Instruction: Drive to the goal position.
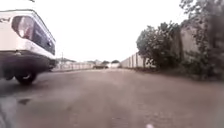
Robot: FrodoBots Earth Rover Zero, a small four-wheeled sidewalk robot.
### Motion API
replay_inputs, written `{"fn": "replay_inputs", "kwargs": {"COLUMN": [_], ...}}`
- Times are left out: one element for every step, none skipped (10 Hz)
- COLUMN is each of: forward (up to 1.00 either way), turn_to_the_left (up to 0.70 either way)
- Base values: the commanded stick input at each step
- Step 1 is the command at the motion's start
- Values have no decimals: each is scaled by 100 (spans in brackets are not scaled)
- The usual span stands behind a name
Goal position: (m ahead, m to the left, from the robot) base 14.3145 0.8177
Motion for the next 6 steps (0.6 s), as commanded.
{"fn": "replay_inputs", "kwargs": {"forward": [99,99,99,99,99,99], "turn_to_the_left": [0,0,0,0,0,0]}}
